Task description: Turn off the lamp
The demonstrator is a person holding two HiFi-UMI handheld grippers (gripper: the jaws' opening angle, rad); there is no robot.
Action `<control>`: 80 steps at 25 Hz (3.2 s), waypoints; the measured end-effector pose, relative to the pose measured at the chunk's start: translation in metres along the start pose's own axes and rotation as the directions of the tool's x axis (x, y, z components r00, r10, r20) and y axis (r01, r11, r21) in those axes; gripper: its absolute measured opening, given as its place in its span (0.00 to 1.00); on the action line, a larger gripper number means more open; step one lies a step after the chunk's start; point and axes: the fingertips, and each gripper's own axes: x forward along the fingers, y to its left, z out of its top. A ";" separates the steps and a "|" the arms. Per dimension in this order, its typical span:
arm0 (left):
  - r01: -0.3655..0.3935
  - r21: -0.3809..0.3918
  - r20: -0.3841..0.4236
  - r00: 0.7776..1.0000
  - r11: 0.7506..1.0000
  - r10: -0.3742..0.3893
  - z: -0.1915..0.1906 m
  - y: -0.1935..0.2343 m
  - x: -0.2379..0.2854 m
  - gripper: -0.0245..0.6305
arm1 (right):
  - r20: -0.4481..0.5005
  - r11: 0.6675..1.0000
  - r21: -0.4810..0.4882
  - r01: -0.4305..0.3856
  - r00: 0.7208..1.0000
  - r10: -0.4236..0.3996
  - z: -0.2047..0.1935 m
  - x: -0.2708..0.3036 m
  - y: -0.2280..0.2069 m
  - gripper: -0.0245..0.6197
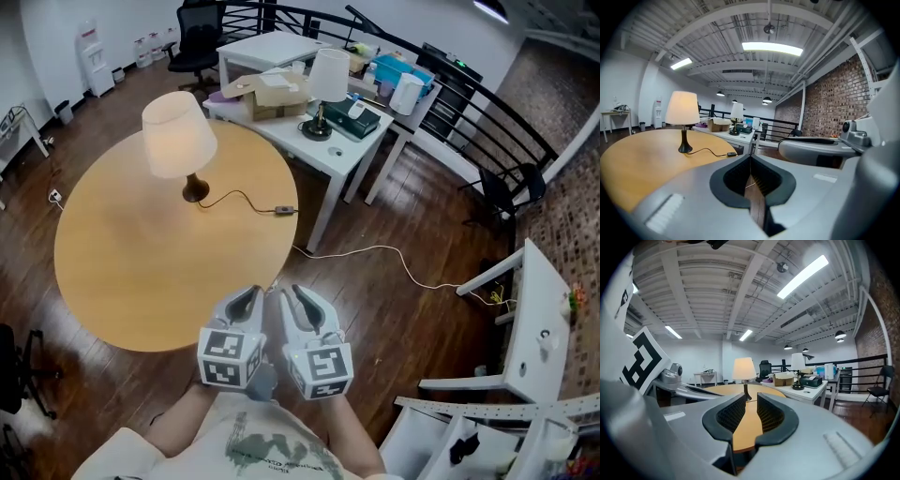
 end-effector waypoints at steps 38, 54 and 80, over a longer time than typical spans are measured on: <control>-0.194 -0.232 -0.147 0.976 0.953 0.162 -0.026 0.140 0.196 0.03 | -0.398 0.985 -0.075 -0.158 0.910 0.116 -0.102 0.276 -0.110 0.25; -0.232 -0.264 -0.230 0.958 0.936 0.172 -0.046 0.152 0.230 0.03 | -0.510 0.984 -0.121 -0.127 0.859 0.048 -0.158 0.320 -0.147 0.28; -0.282 -0.258 -0.253 0.943 0.924 0.217 -0.052 0.163 0.227 0.03 | -0.508 0.960 -0.268 -0.083 0.859 -0.067 -0.177 0.330 -0.151 0.20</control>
